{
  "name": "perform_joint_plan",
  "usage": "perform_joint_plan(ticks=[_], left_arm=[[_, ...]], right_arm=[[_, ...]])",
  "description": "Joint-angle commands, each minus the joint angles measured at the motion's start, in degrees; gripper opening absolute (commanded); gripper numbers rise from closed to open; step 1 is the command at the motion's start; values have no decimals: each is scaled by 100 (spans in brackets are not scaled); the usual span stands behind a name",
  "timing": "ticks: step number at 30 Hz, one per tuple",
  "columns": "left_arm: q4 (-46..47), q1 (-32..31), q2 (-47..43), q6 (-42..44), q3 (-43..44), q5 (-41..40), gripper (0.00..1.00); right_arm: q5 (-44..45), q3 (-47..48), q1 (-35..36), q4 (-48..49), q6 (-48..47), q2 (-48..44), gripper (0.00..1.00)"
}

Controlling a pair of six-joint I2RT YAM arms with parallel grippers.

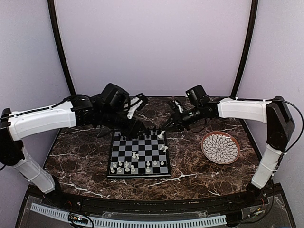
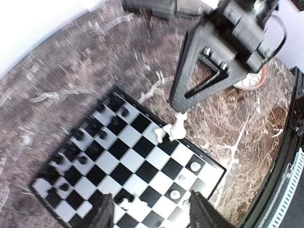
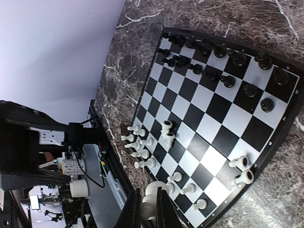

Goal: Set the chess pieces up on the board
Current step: Pass from the left arm to the right, then place the queen at e1.

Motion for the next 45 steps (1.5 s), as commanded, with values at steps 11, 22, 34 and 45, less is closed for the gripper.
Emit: perform_joint_plan(ticks=[11, 22, 34, 45], left_arm=[[214, 840, -1245, -1086, -993, -716, 61], [76, 931, -1317, -930, -1007, -646, 61], [-1, 945, -1348, -977, -1034, -631, 61], [-20, 960, -1235, -1017, -990, -570, 61]], right_arm=[[2199, 1596, 1567, -1864, -1984, 640, 0], [3304, 2334, 2684, -2360, -2941, 1408, 0], [3661, 2174, 2986, -2179, -3249, 1585, 0], [3443, 1851, 2986, -1949, -3232, 1619, 0]])
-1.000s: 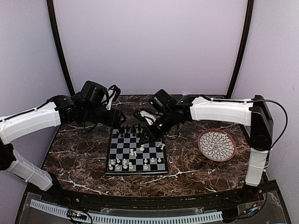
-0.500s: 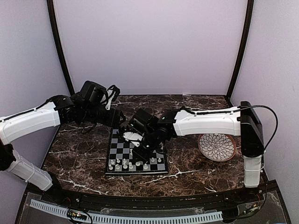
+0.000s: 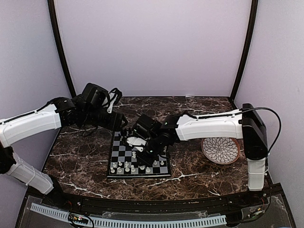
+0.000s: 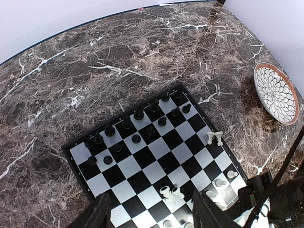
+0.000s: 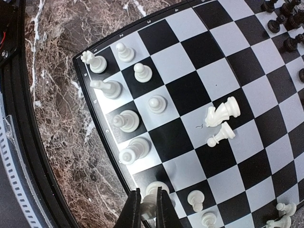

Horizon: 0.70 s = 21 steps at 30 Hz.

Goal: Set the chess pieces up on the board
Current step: Place the queen at e1.

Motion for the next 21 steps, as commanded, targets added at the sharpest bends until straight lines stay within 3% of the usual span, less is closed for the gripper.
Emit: perform_joint_plan(ticks=[1, 21], left_arm=[[-89, 30, -100, -63, -13, 55, 61], [-149, 65, -21, -254, -15, 212, 61]], right_arm=[[-94, -209, 18, 258, -42, 54, 0], [-277, -217, 18, 431, 24, 238, 0]])
